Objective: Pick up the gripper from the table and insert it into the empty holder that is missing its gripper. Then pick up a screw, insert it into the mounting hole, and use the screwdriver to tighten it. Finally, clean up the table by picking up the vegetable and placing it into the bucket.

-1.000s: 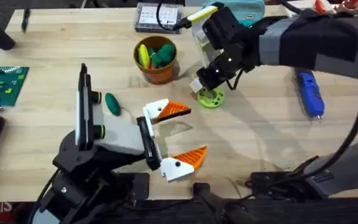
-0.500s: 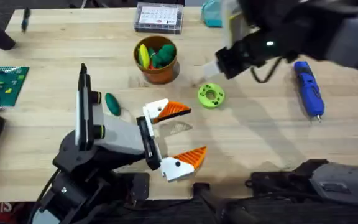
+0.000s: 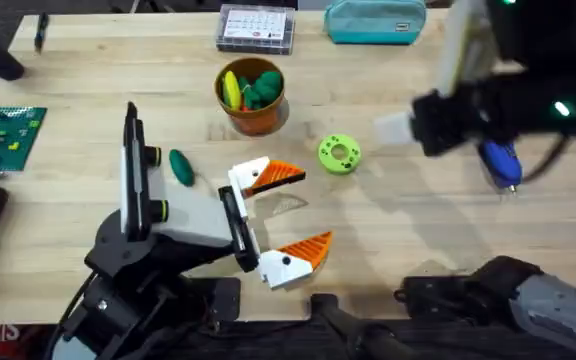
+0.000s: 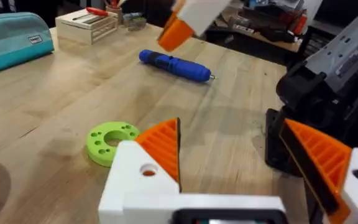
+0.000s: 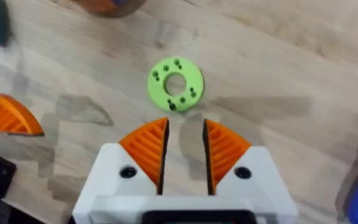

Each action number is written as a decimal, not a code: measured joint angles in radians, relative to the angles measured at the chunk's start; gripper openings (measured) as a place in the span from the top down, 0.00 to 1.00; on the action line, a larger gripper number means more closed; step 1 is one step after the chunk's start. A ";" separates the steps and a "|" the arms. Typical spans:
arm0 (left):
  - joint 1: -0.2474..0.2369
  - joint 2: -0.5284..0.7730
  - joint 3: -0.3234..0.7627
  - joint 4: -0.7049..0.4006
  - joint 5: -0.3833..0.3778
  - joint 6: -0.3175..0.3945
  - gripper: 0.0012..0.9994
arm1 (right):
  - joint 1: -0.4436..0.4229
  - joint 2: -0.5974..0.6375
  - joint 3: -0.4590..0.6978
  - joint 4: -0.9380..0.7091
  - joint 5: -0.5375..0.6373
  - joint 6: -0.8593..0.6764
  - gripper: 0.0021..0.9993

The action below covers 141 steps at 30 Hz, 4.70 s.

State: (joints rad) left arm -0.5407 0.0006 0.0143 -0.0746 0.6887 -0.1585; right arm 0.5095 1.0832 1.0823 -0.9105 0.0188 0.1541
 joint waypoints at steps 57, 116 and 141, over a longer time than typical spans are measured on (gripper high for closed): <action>0.000 0.000 0.000 0.001 -0.016 0.000 0.02 | 0.188 0.343 -0.220 0.327 0.160 0.117 0.64; 0.000 0.000 0.000 0.001 -0.016 0.000 0.02 | 0.188 0.385 -0.220 0.366 0.141 0.107 0.66; 0.000 0.000 0.000 0.001 -0.016 0.000 0.02 | 0.188 0.385 -0.220 0.373 0.133 0.049 0.99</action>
State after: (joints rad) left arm -0.5407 0.0010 0.0143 -0.0738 0.6724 -0.1585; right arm 0.6975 1.4685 0.8627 -0.5371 0.1520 0.2030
